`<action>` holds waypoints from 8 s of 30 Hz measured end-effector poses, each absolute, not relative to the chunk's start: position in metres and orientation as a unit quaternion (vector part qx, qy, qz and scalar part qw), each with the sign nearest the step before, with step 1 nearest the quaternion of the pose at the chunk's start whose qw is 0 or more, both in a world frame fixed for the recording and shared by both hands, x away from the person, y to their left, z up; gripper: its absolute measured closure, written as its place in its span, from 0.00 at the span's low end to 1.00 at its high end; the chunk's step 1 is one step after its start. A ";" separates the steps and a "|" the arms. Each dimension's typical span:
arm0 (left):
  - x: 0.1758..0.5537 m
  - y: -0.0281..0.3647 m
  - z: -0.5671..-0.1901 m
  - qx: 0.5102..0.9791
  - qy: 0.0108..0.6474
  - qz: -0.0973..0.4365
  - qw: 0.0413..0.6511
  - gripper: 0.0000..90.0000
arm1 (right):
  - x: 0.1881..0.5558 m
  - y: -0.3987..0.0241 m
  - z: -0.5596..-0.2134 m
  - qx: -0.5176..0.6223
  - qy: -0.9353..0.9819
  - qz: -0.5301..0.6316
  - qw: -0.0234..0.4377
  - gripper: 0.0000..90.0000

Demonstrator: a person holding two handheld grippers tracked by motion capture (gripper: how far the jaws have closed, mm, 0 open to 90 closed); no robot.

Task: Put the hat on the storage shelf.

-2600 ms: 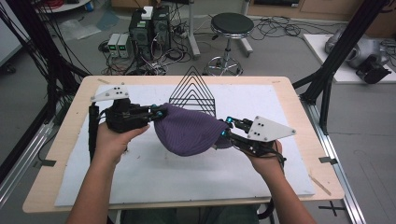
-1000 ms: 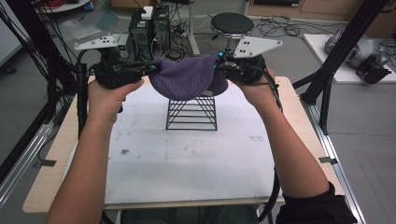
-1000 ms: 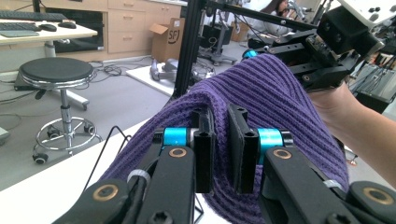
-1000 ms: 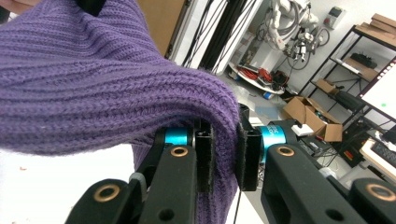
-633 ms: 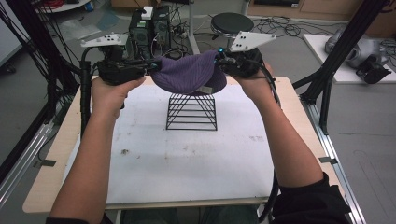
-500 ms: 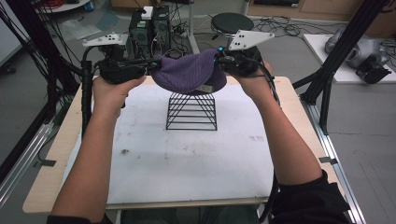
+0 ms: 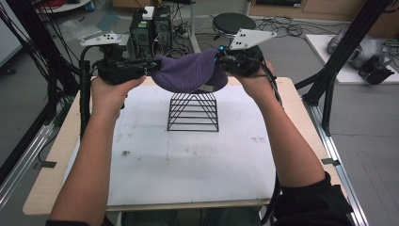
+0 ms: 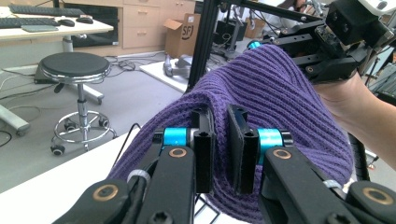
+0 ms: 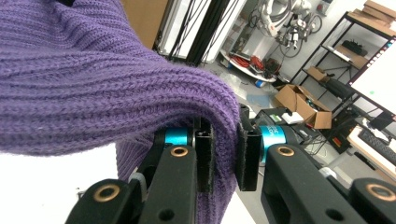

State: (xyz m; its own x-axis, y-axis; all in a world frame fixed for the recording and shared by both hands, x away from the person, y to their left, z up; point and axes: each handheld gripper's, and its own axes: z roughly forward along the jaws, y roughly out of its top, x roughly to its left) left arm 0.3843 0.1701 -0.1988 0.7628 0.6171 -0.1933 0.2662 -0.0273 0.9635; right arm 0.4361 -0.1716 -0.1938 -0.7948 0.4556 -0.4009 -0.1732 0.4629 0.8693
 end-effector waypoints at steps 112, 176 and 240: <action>0.419 0.160 -0.319 0.677 0.442 0.046 0.586 0.86 | 0.427 -0.212 -0.317 0.143 0.846 0.448 0.250 0.34; 0.383 0.149 -0.316 0.647 0.380 0.014 0.661 0.97 | 0.364 -0.173 -0.326 0.035 0.844 0.448 0.294 0.90; 0.337 0.194 -0.340 0.725 0.345 0.186 0.566 0.22 | 0.327 -0.287 -0.332 0.260 0.771 0.491 0.313 0.15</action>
